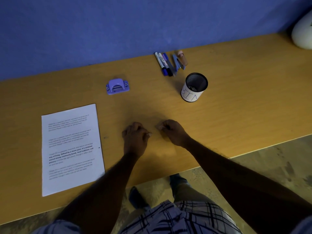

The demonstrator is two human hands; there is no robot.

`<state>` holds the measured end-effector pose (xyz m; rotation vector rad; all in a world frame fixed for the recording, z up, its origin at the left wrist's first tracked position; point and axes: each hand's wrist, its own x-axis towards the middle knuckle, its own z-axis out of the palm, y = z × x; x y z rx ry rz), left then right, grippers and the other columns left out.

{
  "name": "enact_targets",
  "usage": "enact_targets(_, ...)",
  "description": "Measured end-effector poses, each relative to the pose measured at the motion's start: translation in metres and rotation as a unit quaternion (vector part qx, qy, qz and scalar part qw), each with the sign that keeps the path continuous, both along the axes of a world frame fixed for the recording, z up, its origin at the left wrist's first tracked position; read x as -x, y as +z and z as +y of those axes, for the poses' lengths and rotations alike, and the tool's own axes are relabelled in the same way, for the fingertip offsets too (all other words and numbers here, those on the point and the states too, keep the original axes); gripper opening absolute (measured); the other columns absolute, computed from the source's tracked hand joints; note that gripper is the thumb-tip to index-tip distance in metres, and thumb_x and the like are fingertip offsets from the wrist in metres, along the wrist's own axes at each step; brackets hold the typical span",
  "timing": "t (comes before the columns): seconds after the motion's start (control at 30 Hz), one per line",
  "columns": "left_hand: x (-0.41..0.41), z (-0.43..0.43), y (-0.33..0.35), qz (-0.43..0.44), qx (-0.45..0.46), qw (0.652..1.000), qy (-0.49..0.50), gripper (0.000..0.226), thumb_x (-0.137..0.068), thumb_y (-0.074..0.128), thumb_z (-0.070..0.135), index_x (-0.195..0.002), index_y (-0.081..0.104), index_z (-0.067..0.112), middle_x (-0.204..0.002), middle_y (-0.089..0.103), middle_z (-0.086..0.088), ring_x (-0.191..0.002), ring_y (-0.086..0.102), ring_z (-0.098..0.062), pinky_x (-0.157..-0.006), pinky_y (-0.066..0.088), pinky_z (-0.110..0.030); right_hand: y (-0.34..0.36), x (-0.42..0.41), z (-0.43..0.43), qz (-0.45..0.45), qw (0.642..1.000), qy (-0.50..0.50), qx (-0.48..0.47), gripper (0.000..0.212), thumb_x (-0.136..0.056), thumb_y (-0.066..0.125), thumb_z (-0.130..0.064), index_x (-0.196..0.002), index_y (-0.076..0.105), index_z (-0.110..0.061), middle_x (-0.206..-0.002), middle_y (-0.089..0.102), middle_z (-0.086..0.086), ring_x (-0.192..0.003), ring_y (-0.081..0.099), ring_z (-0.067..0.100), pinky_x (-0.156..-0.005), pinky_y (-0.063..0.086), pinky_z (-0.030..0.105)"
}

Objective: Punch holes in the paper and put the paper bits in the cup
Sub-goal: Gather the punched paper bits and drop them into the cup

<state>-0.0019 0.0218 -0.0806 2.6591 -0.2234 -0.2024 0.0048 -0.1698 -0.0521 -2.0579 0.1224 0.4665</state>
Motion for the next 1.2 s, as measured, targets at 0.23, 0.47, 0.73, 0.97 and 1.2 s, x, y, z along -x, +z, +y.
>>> enact_targets(0.23, -0.018, 0.005, 0.01, 0.022, 0.127, 0.991, 0.028, 0.015, -0.089, 0.068, 0.024, -0.089, 0.072, 0.01, -0.107, 0.058, -0.007, -0.103, 0.059, -0.024, -0.091, 0.043, -0.04, 0.013, -0.01, -0.012, -0.033, 0.999, -0.006, 0.011, 0.015, -0.095, 0.056, -0.024, -0.082, 0.059, -0.019, -0.079, 0.051, -0.011, -0.071, 0.046, 0.0, -0.062, 0.034, 0.018)
enact_targets(0.47, -0.07, -0.046, 0.066, -0.01, 0.271, 0.962, 0.035, 0.014, -0.089, 0.07, 0.016, -0.08, 0.063, 0.007, -0.085, 0.056, 0.0, -0.085, 0.056, -0.016, -0.074, 0.038, -0.008, 0.05, -0.034, -0.038, -0.103, 0.993, -0.05, -0.025, 0.027, -0.096, 0.057, -0.015, -0.082, 0.059, 0.008, -0.073, 0.052, 0.018, -0.068, 0.046, 0.012, -0.065, 0.038, 0.031)
enact_targets(0.73, -0.138, -0.133, 0.124, -0.025, 0.3, 0.953, -0.034, 0.027, -0.092, 0.067, 0.022, -0.074, 0.061, 0.001, -0.069, 0.06, -0.005, -0.065, 0.047, -0.006, -0.057, 0.034, -0.014, 0.094, -0.087, -0.104, -0.155, 0.979, -0.135, 0.015, 0.027, -0.092, 0.056, -0.016, -0.07, 0.053, -0.002, -0.068, 0.045, 0.008, -0.061, 0.04, 0.012, -0.057, 0.028, 0.028)
enact_targets(0.97, -0.171, -0.177, 0.142, -0.026, 0.135, 0.975, -0.174, 0.013, -0.09, 0.063, 0.007, -0.091, 0.074, -0.001, -0.09, 0.075, -0.015, -0.082, 0.068, -0.021, -0.063, 0.048, -0.019, 0.095, -0.124, -0.143, -0.125, 0.969, -0.103, 0.186, 0.02, -0.089, 0.058, -0.017, -0.088, 0.071, -0.002, -0.092, 0.068, 0.016, -0.082, 0.061, 0.026, -0.066, 0.042, 0.032)
enact_targets(1.2, -0.185, -0.191, 0.145, -0.003, -0.021, 0.967, -0.252, 0.027, -0.092, 0.059, 0.002, -0.116, 0.071, 0.005, -0.101, 0.074, -0.016, -0.09, 0.069, -0.027, -0.084, 0.058, -0.042, 0.098, -0.134, -0.148, -0.113, 0.95, -0.016, 0.292, 0.02, -0.089, 0.06, -0.016, -0.099, 0.075, -0.009, -0.097, 0.072, 0.013, -0.088, 0.067, 0.026, -0.071, 0.055, 0.037)
